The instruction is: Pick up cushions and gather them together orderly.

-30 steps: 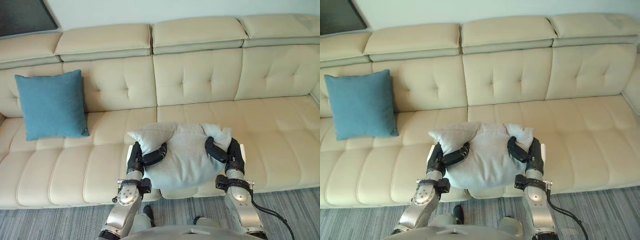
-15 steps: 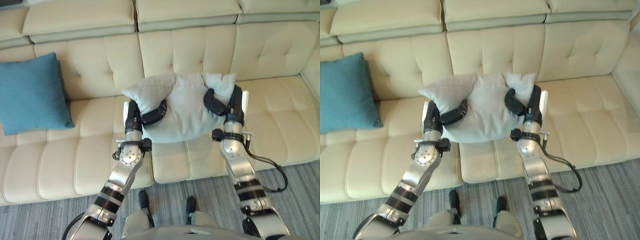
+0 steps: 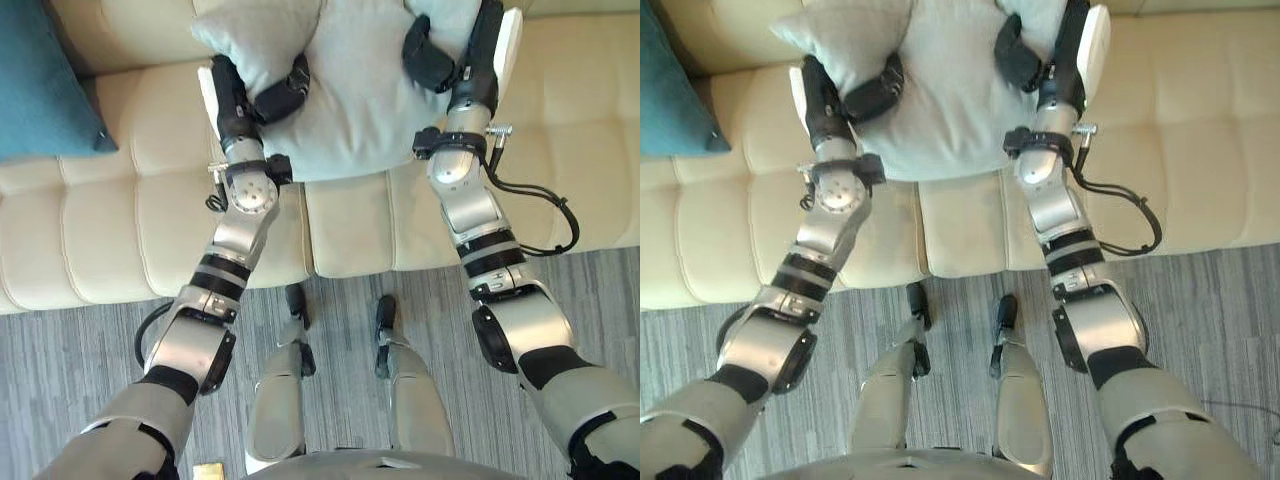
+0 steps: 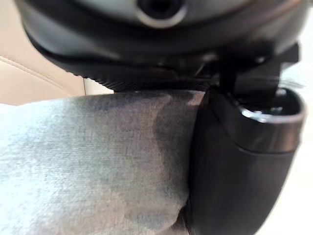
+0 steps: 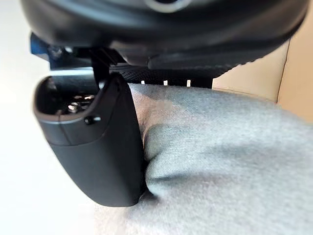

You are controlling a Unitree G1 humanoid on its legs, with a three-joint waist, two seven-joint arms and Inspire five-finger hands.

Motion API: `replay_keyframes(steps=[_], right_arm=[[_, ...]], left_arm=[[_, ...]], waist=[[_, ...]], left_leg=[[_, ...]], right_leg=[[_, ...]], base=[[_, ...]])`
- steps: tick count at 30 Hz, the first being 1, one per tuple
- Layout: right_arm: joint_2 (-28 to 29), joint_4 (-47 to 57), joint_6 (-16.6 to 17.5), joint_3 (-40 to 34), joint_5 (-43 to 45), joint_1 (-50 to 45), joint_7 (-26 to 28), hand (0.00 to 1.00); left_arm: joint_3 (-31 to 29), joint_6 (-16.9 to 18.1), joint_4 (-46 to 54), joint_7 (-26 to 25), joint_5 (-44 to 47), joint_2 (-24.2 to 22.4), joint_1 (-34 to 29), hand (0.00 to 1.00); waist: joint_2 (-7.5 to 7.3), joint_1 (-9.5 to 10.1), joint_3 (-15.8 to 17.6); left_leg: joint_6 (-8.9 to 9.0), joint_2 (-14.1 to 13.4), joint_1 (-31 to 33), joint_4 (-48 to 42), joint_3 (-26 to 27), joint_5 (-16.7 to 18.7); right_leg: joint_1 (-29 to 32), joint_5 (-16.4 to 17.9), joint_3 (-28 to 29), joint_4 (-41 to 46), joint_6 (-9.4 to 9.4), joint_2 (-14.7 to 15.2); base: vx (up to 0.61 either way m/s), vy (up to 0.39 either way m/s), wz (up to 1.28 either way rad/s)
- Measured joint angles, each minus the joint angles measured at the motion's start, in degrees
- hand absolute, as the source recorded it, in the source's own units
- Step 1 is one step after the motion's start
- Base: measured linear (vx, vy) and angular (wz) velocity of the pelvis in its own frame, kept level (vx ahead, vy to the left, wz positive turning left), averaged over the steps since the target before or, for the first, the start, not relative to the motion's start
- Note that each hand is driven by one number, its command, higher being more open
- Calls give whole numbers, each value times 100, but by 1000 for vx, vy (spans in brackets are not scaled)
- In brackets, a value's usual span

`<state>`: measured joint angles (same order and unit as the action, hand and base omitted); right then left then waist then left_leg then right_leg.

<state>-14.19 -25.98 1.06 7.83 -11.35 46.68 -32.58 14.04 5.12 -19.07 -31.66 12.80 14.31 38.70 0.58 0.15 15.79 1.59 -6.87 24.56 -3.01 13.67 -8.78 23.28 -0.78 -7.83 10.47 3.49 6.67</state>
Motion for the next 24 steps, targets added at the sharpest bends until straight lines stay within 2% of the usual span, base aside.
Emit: replay_keyframes(steps=[6,11,16,21,24], right_arm=[[-22,-722,9,-61,9,1276,-264,100],[-23,-774,33,-204,18,1650,-385,100],[-29,-838,212,-221,71,1701,-392,100],[-278,-995,296,-526,589,1884,-273,100],[-516,-1002,321,-784,989,1913,-145,100]], left_arm=[[-391,111,-960,-204,-1,118,1265,100],[-617,234,-1087,-293,-12,243,1723,100],[-652,249,-1197,-249,-77,373,1852,100],[-657,250,-1381,-12,-116,686,2048,100],[-871,248,-1496,149,-115,804,2118,100]], waist=[[160,39,501],[196,80,641],[196,96,666],[195,99,665],[195,99,665]], left_leg=[[-16,16,493,115,-15,-273],[13,6,694,113,-33,-351],[70,1,794,161,-54,-425],[74,2,777,435,-160,-637],[75,12,723,555,-182,-710]], right_leg=[[713,1,13,360,0,27],[1000,18,23,542,-24,31],[1197,63,19,708,-77,38],[1288,85,-71,807,-102,25],[1287,86,-103,835,-104,28]], base=[[-50,-46,0],[-14,-63,0],[-2,-74,1],[-4,-87,8],[11,-82,4]])
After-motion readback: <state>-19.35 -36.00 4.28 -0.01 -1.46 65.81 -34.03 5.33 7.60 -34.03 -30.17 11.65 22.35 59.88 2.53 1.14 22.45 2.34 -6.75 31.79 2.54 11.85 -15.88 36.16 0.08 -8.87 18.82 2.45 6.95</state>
